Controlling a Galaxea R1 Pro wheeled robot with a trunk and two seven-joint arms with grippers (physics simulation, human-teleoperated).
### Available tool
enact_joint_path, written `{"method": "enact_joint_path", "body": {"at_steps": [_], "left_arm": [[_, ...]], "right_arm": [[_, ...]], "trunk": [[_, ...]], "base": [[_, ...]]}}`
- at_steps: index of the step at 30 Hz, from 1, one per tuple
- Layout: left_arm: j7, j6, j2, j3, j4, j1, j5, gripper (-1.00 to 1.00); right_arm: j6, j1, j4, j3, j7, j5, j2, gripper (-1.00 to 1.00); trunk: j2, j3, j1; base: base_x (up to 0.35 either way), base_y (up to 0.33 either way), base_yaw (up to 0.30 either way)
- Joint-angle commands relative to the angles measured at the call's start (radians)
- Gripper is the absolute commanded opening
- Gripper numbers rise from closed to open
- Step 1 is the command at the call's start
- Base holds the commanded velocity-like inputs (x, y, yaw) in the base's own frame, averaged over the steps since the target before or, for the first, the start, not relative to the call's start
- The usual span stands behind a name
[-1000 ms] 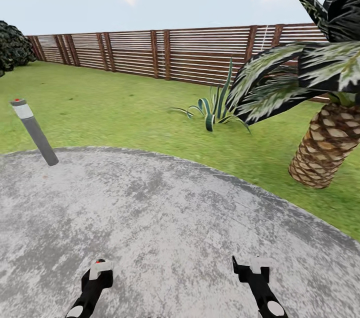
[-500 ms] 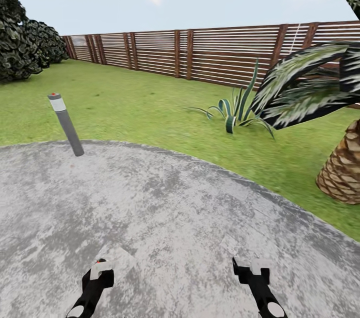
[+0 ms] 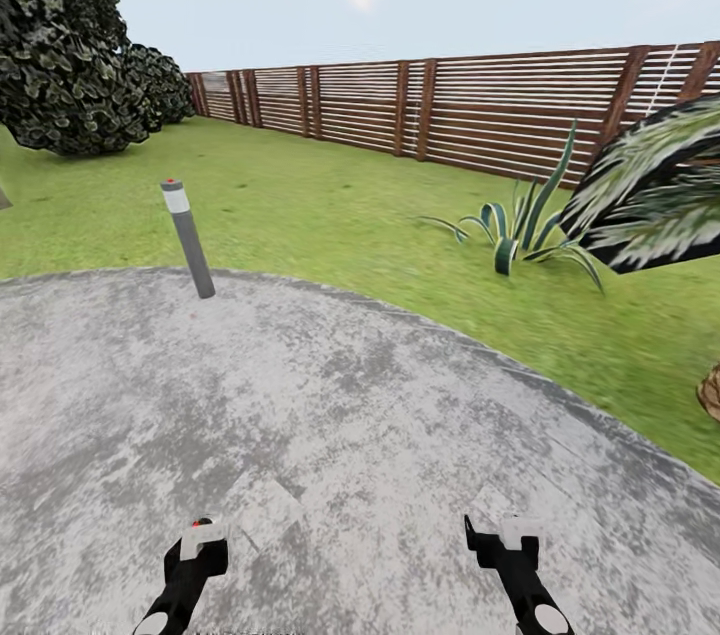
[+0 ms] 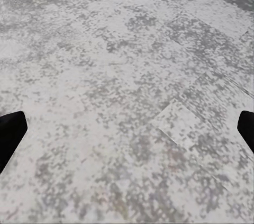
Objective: Pick up the pesticide atomizer in the garden and spray insectifuge to fully cover both potted plants in the garden.
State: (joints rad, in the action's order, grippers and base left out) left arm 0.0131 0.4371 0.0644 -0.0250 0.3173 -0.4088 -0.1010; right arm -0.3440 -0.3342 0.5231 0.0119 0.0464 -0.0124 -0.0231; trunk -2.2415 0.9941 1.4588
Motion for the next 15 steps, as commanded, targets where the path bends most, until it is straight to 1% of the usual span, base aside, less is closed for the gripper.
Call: {"method": "enact_joint_path", "body": {"at_steps": [1, 7, 12, 15], "left_arm": [[-0.001, 0.003, 0.0, 0.003, -0.001, -0.001, -0.009, -1.0], [-0.001, 0.002, -0.001, 0.004, -0.003, -0.001, -0.009, -1.0], [-0.001, 0.002, -0.004, 0.004, -0.004, -0.001, -0.009, -1.0], [-0.001, 0.002, -0.004, 0.004, -0.003, -0.001, -0.009, -1.0]], "right_arm": [[-0.003, 0.0, 0.0, 0.0, 0.003, -0.001, 0.0, 1.0], [-0.003, 0.0, 0.0, 0.0, 0.003, -0.003, 0.0, 1.0], [-0.003, 0.0, -0.001, 0.0, 0.004, -0.039, 0.0, 1.0], [-0.004, 0.0, -0.002, 0.0, 0.005, -0.041, 0.0, 1.0]], "trunk": [[0.0, 0.0, 0.0], [0.0, -0.003, 0.0], [0.0, -0.006, 0.0], [0.0, -0.008, 0.0]], "base": [[0.0, 0.0, 0.277], [0.0, 0.0, 0.277], [0.0, 0.0, 0.277], [0.0, 0.0, 0.277]]}}
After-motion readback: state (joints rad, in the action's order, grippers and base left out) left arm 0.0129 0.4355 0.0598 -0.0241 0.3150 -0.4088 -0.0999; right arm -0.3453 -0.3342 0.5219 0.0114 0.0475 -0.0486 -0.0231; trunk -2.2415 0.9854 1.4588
